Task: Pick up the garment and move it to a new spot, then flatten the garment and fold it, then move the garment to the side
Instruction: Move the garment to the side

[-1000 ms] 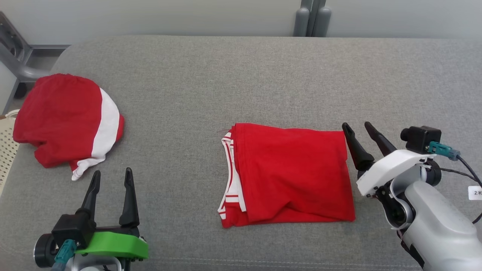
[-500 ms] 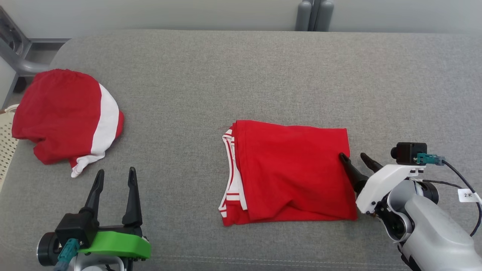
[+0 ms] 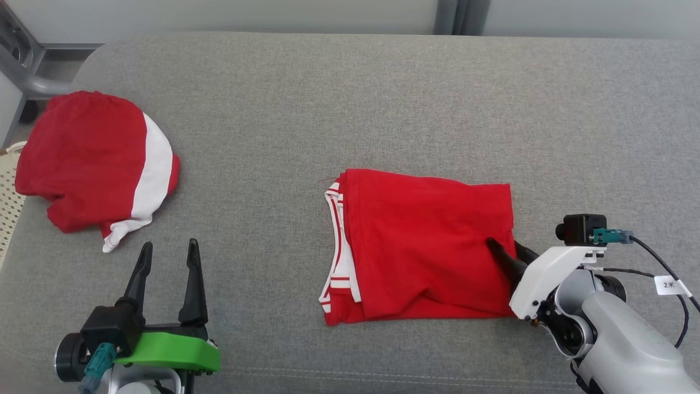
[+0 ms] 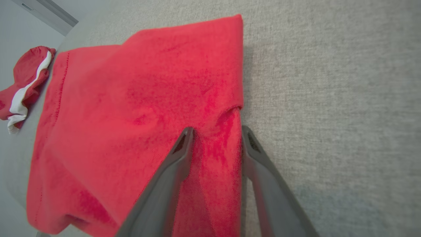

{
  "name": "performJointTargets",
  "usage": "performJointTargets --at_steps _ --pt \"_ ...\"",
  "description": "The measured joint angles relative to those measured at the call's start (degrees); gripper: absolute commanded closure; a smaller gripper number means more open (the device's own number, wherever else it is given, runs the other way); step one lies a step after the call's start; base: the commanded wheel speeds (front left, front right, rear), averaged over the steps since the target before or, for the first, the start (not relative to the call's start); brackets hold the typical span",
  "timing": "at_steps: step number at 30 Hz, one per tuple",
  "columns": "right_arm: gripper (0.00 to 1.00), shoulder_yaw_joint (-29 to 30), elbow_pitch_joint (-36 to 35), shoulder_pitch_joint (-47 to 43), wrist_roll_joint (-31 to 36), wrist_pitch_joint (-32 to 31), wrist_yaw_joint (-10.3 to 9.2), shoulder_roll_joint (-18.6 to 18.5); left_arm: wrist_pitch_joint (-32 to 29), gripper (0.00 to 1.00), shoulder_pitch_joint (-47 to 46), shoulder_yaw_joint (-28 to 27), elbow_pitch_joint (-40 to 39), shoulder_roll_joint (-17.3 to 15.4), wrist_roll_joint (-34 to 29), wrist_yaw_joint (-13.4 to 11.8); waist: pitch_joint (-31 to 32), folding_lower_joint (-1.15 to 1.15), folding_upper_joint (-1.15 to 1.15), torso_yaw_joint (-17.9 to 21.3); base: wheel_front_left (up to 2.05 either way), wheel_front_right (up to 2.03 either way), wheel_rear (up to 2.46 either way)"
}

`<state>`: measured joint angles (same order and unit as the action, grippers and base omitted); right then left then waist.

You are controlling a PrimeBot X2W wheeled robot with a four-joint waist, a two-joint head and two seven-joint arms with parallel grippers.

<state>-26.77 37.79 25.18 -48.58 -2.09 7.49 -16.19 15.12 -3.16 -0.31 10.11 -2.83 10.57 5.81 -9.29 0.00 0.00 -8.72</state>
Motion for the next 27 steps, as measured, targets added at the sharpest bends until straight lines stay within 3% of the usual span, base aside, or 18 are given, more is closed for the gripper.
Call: performJointTargets --at_steps 20,27 --pt "1.0 -1.2 1.6 9.0 -0.3 2.9 0.0 -3.9 0.0 0.0 -0.3 -1.2 -0.3 0.0 -0.6 0.1 -0.3 0.0 0.0 2.9 0.0 0.0 0.0" --pt "1.0 -0.5 5.7 17.8 0.4 3.6 0.0 -8.5 0.0 0.0 -1.6 -2.7 -1.9 0.0 -2.2 0.7 -3.5 0.0 0.0 4.9 0.0 0.0 0.0"
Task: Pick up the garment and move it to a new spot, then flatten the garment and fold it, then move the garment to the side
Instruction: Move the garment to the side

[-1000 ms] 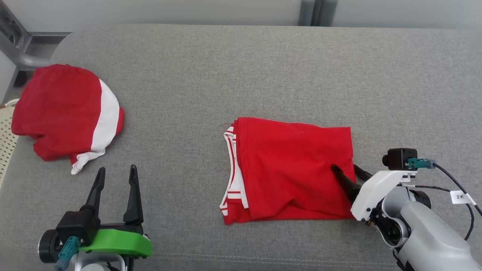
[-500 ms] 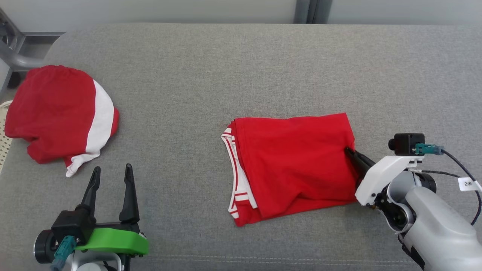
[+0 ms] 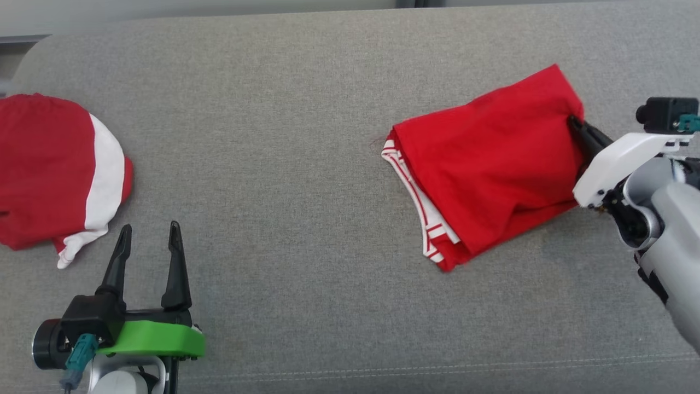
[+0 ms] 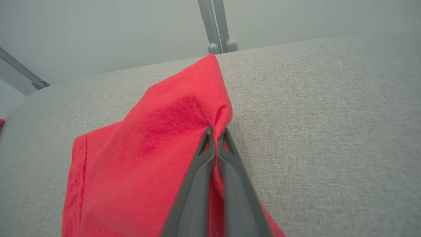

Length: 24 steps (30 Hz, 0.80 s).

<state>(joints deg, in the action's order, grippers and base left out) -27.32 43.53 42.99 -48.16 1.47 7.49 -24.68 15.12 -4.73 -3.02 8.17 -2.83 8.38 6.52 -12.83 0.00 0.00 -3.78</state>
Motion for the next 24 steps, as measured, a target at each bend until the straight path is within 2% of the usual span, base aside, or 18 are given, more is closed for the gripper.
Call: performJointTargets --at_steps 7,24 --pt "1.0 0.5 3.1 6.6 0.4 0.8 0.0 -4.1 0.0 0.0 -0.7 -1.2 -2.6 -0.6 -1.0 0.3 -3.7 0.0 0.0 1.6 0.0 0.0 0.0" --pt "1.0 2.4 11.0 20.2 1.4 3.1 0.0 -10.4 0.0 0.0 -3.0 -3.3 -9.1 -4.7 -2.4 0.6 -14.1 -0.01 0.0 5.1 0.0 0.0 0.0"
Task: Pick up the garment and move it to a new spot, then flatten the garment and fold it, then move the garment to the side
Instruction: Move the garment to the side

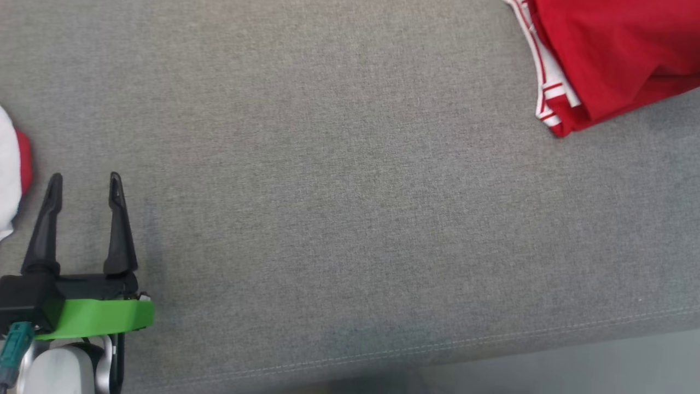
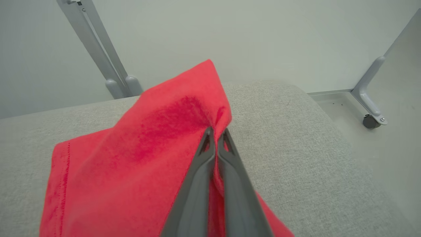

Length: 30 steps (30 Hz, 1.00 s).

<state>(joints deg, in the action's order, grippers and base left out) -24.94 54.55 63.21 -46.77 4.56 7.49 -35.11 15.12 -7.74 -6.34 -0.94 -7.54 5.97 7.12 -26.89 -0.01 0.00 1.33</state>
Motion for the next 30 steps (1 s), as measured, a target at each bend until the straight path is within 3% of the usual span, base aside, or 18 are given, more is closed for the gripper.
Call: performJointTargets --at_steps 13,26,28,29,30 --pt "1.0 0.2 6.6 8.3 2.1 2.1 0.01 -3.6 0.0 0.0 0.0 -1.1 -5.3 -2.2 -0.7 0.0 -6.3 0.0 0.0 2.3 0.0 0.0 0.0" --pt "1.0 -0.9 11.7 11.4 3.8 4.7 0.01 -4.1 0.0 0.0 0.0 -1.1 -6.8 -2.9 -1.2 -0.1 -8.8 0.0 0.0 2.2 0.0 0.0 0.0" --pt "0.14 -1.5 12.8 11.8 4.8 5.2 0.01 -4.2 0.0 0.0 0.0 -1.1 -6.8 -2.9 -1.2 -0.1 -8.8 0.0 0.0 2.1 0.0 0.0 0.0" --pt "0.0 -1.8 13.3 12.1 5.2 5.2 0.01 -4.1 0.0 0.0 0.0 -1.1 -6.8 -2.9 -1.2 -0.1 -8.7 0.0 0.0 2.0 0.0 0.0 0.0" --pt "0.0 -1.9 13.8 12.4 5.3 5.2 0.02 -4.1 0.0 0.0 0.0 -1.1 -6.8 -2.9 -1.2 -0.2 -8.7 0.0 0.0 2.0 0.0 0.0 0.0"
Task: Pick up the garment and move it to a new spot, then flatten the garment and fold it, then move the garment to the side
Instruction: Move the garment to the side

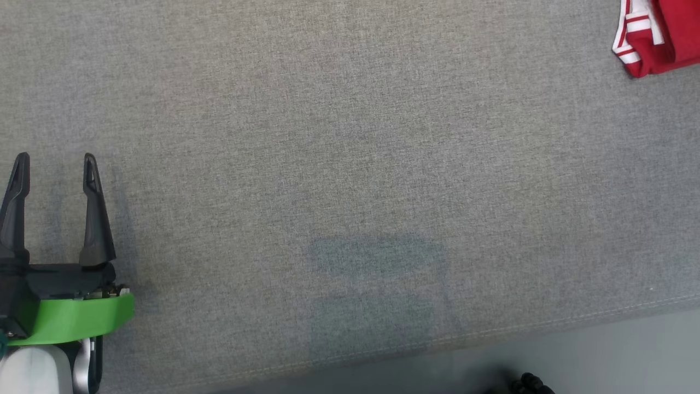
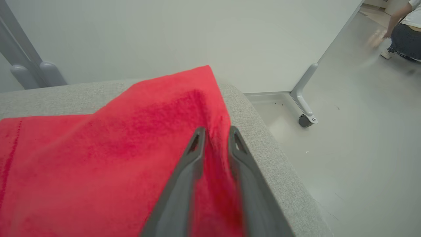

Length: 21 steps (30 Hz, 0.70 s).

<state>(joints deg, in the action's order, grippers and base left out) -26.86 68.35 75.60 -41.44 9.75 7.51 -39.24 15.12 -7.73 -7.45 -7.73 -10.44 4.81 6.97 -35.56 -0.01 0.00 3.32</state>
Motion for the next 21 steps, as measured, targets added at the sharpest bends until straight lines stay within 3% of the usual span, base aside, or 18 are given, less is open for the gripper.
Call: performJointTargets --at_steps 9,14,21 --pt "0.0 -0.5 1.6 1.4 2.1 3.3 0.0 1.3 0.0 0.0 -0.2 0.5 1.6 1.2 0.6 -0.4 2.6 0.01 0.0 -0.2 0.0 0.0 0.0" --pt "0.0 1.8 -3.5 -1.5 -1.3 5.0 0.0 4.2 0.0 0.0 0.0 0.3 2.7 2.6 1.2 -0.4 5.5 0.01 0.0 -0.3 0.0 0.0 0.0" --pt "0.0 6.3 -13.4 -9.8 -0.6 5.3 0.0 6.2 0.0 0.0 0.6 0.8 4.5 4.0 1.3 -0.4 10.4 0.01 0.0 -0.3 0.0 0.0 0.0"
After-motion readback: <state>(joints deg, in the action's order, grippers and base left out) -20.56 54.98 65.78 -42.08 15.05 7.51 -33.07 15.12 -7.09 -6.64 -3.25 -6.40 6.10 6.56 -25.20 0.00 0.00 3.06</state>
